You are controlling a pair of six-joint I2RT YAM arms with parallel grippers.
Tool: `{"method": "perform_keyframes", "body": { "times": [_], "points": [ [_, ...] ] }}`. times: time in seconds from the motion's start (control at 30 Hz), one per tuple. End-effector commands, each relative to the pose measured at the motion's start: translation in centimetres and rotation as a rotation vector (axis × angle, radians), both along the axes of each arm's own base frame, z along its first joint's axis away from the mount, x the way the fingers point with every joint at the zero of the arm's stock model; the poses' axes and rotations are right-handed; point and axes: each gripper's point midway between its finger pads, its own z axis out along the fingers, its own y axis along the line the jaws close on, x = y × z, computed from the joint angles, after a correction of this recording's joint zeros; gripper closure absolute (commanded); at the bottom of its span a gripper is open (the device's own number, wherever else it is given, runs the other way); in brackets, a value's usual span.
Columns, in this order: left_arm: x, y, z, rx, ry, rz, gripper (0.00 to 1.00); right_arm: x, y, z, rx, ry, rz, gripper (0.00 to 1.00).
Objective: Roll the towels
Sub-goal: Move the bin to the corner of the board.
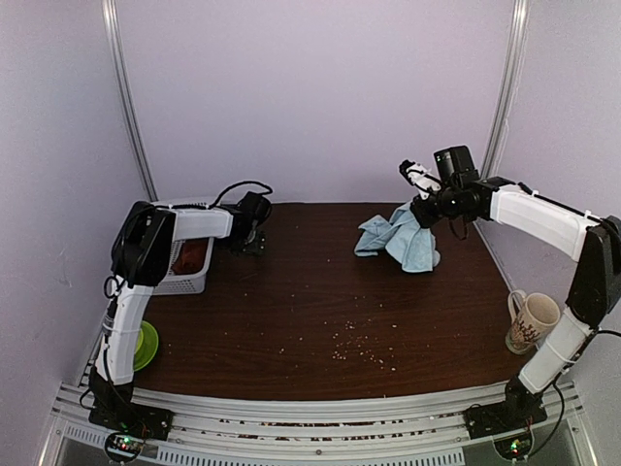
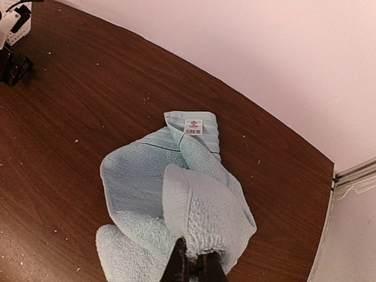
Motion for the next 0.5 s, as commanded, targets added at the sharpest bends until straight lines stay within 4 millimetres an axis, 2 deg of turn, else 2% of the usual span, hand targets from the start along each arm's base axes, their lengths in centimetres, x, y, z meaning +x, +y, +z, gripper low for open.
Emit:
{"method": "perform_keyframes", "body": {
  "times": [0.0,0.33,0.47],
  "points": [
    [-0.6,2.9,2.9,0.018,-0.039,0.074,0.02,-0.8,0.8,1.5,0.040,-0.024,0.025,1.00],
    [-2.1,6.6,2.9,0.051,-0.023,0.145,0.02,-3.2,1.7,3.0,0.053,-0.034,0.107,1.00],
    [-2.3,7.0,3.1,0.064,-0.028,0.150,0.02,-4.3,2.4,3.8,0.052,-0.041,0.159,1.00]
  ]
}}
